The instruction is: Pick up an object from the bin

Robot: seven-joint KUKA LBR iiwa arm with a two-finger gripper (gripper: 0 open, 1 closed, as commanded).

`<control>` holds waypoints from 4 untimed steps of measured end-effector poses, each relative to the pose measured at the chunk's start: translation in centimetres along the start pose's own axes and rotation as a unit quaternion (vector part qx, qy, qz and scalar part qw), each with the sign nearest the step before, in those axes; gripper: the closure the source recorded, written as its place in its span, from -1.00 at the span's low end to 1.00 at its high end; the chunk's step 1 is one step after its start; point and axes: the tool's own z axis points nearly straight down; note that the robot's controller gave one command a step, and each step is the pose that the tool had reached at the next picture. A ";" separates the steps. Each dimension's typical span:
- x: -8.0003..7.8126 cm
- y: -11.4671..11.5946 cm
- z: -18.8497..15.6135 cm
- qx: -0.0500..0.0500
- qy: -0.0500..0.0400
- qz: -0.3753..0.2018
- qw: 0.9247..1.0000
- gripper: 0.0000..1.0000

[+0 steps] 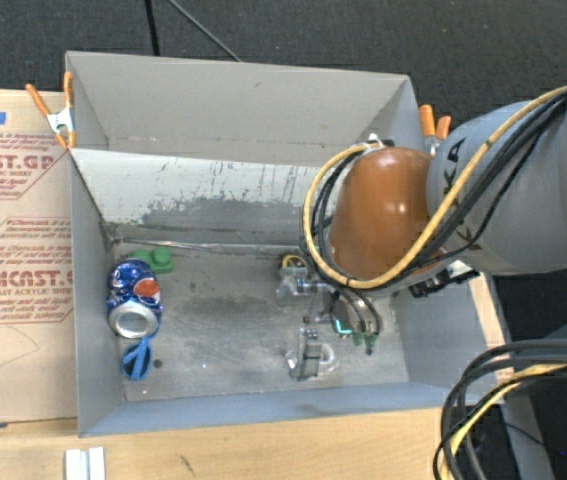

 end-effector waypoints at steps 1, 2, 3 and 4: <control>0.4 7.4 8.2 0.000 -0.012 -0.162 0.987 -1.00; -3.1 16.7 5.3 0.001 -0.004 -0.313 0.950 -1.00; -2.8 18.6 5.3 0.010 0.007 -0.531 0.847 -1.00; -6.8 19.1 8.4 0.002 -0.003 -0.710 0.705 -1.00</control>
Offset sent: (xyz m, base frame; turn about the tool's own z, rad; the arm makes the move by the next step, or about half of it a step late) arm -0.0091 0.0729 -0.0835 -0.3258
